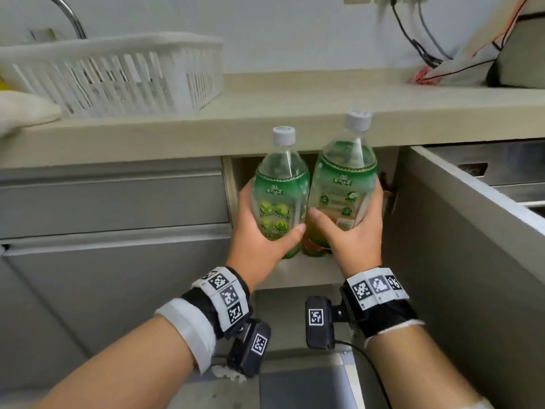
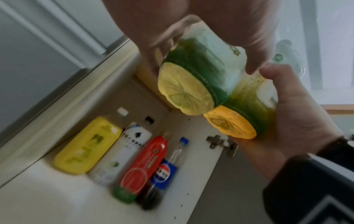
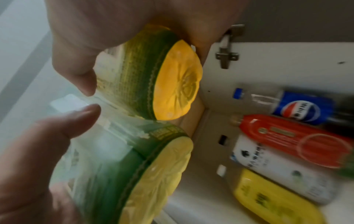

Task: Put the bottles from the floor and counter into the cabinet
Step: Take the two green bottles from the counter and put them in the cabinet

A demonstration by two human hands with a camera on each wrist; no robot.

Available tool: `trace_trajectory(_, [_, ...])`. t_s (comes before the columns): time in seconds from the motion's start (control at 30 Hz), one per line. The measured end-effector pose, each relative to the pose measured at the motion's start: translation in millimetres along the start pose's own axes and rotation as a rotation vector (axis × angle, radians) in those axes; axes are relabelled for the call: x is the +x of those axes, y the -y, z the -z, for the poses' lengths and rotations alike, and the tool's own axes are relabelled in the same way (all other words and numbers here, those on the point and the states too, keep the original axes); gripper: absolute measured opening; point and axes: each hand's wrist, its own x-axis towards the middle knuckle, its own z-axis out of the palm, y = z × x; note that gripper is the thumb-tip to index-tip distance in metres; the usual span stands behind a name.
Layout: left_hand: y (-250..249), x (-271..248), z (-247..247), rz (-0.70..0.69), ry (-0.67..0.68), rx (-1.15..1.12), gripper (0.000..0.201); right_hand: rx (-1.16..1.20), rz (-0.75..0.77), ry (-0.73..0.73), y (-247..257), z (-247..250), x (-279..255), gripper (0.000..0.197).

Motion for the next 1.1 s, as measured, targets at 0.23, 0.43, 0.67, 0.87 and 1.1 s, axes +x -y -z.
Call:
trace_trajectory(0.23, [92.0,-18.2,-26.1,0.343,0.06,0.081,0.085,-0.133,-0.329,0.146,-92.8,11.1,-33.1,0.094])
trace_trajectory(0.43, [167.6,-6.7,-46.0,0.52,0.048,0.163,0.095,-0.256,-0.565,0.168,-159.9,-0.1,-33.8,0.097])
trace_trajectory(0.67, [198.5,8.2,-57.6,0.53,-0.021,0.204,0.092,-0.227,-0.619,0.272,-185.8,-7.6,-20.9,0.107])
trace_trajectory(0.87, [203.5,17.1,-70.7,0.539,-0.047,0.217,0.088,-0.259,-0.614,0.293,-199.6,-7.7,-21.6,0.104])
trace_trajectory(1.1, [205.0,24.2,-75.3,0.583,-0.072,0.204,0.101,-0.387,-0.742,0.218,-203.6,-15.4,-20.9,0.085])
